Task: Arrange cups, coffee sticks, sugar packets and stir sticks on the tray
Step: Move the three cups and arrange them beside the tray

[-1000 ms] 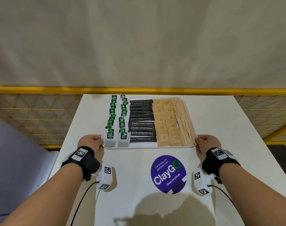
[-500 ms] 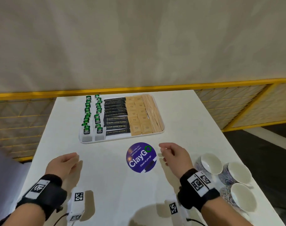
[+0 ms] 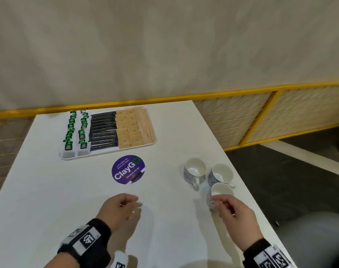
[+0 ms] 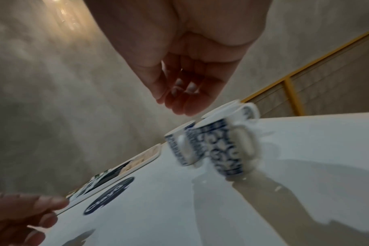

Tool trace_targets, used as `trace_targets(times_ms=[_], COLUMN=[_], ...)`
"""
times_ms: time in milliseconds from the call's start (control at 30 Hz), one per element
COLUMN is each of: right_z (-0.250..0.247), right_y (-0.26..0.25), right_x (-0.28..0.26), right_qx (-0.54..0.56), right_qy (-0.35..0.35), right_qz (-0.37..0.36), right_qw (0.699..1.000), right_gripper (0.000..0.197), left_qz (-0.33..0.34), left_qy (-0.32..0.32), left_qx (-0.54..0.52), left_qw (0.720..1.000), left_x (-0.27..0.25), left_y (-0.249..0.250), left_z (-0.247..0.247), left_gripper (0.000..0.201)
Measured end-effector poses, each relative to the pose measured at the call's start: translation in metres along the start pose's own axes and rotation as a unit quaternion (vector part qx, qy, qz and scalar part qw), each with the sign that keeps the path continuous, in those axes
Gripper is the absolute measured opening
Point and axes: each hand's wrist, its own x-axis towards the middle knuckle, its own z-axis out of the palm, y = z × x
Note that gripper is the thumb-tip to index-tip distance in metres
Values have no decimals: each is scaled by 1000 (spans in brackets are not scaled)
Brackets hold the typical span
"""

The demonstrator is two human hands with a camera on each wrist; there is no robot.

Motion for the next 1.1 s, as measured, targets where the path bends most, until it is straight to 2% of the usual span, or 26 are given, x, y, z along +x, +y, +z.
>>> trace_targets(times_ms=[100, 200, 300, 433, 567, 600, 700, 767, 800, 833, 967, 1100], right_z=[-24, -30, -29, -24, -20, -19, -16, -12, -10, -8, -2, 9], right_y=[27, 47, 62, 74, 85, 88, 93, 93, 93, 93, 94, 84], right_x=[-1, 1, 6, 11, 15, 16, 18, 19, 20, 20, 21, 21], right_qx=[-14, -40, -45, -36, -29, -30, -12, 16, 28, 41, 82, 92], right_qy=[32, 17, -8, -37, -55, -63, -90, -88, -84, -81, -83, -92], right_qz=[36, 79, 98, 110, 113, 114, 120, 130, 135, 140, 159, 147], right_qw=[999, 996, 994, 993, 992, 991, 989, 987, 987, 986, 980, 981], right_gripper=[15, 8, 11, 9, 10, 12, 24, 26, 25, 23, 21, 23], left_qz=[47, 72, 68, 36, -10, -25, -49, -56, -62, -64, -55, -33], left_qy=[-58, -96, -113, -120, -123, -122, -114, -106, -109, -112, -94, -83], left_qx=[27, 72, 74, 74, 42, 31, 10, -14, -36, -58, -112, -154], left_qw=[997, 990, 988, 989, 992, 992, 992, 993, 991, 990, 988, 984], left_x=[9, 21, 28, 33, 36, 36, 40, 43, 44, 45, 44, 33], left_y=[33, 56, 70, 75, 77, 78, 80, 79, 79, 78, 68, 57], left_z=[55, 100, 132, 155, 167, 169, 176, 180, 181, 181, 166, 124], left_gripper=[17, 18, 20, 4, 12, 20, 15, 26, 23, 19, 28, 24])
